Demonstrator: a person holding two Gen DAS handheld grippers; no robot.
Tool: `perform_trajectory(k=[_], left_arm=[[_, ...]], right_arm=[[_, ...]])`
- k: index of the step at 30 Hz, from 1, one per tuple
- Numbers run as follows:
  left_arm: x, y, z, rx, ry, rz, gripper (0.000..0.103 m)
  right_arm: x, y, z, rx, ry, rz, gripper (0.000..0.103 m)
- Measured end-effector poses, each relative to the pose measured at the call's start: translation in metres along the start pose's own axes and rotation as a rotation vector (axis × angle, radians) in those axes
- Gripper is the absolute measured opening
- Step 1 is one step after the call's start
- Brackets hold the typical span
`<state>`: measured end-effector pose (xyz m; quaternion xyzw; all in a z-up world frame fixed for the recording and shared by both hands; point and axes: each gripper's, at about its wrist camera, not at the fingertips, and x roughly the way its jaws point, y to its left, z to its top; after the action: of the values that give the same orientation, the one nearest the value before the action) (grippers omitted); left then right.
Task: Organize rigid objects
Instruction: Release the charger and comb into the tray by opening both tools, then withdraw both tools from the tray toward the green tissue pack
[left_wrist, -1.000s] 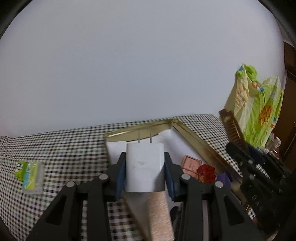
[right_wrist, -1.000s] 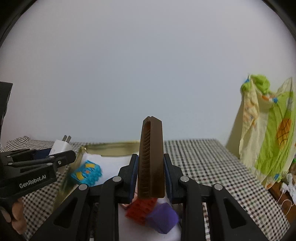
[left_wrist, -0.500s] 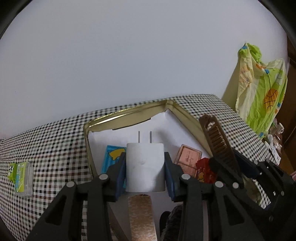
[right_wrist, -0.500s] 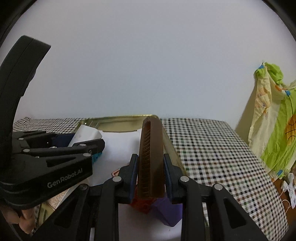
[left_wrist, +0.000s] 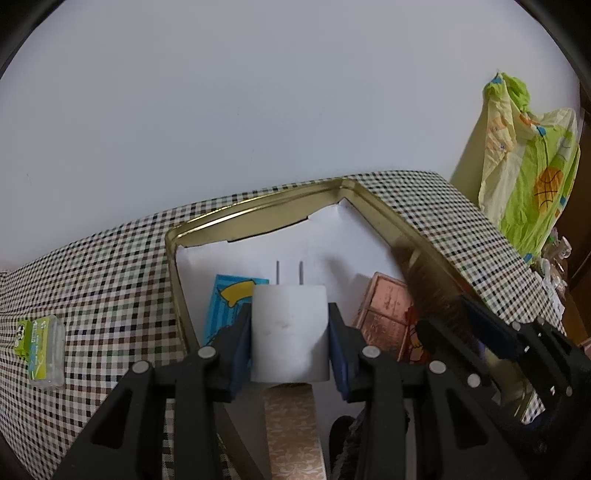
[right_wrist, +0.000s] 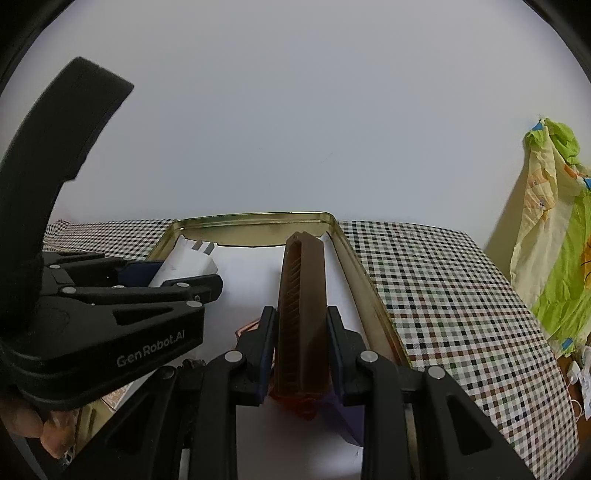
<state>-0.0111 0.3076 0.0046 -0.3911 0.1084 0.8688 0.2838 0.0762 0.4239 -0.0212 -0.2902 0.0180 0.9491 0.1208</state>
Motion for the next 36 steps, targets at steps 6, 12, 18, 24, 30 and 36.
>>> perform_trajectory(k=[6, 12, 18, 24, 30, 36], left_arm=[[-0.023, -0.004, 0.001, 0.024, -0.122, 0.044, 0.09], [-0.049, 0.005, 0.003, -0.015, -0.261, 0.068, 0.102], [-0.056, 0.036, -0.006, -0.106, -0.297, 0.067, 0.102], [-0.062, 0.075, -0.033, -0.16, -0.358, 0.151, 0.102], [-0.066, 0.103, -0.052, -0.174, -0.423, 0.245, 0.102], [-0.066, 0.111, -0.065, -0.111, -0.435, 0.297, 0.102]], right_arm=[[-0.004, 0.002, 0.003, 0.023, 0.002, -0.026, 0.046], [-0.023, -0.026, 0.008, 0.168, -0.106, -0.054, 0.072], [-0.042, -0.041, 0.009, 0.266, -0.226, -0.072, 0.076], [-0.065, -0.044, 0.005, 0.293, -0.397, -0.187, 0.076], [-0.091, -0.027, -0.005, 0.282, -0.538, -0.301, 0.076], [-0.101, -0.005, -0.01, 0.223, -0.568, -0.4, 0.076]])
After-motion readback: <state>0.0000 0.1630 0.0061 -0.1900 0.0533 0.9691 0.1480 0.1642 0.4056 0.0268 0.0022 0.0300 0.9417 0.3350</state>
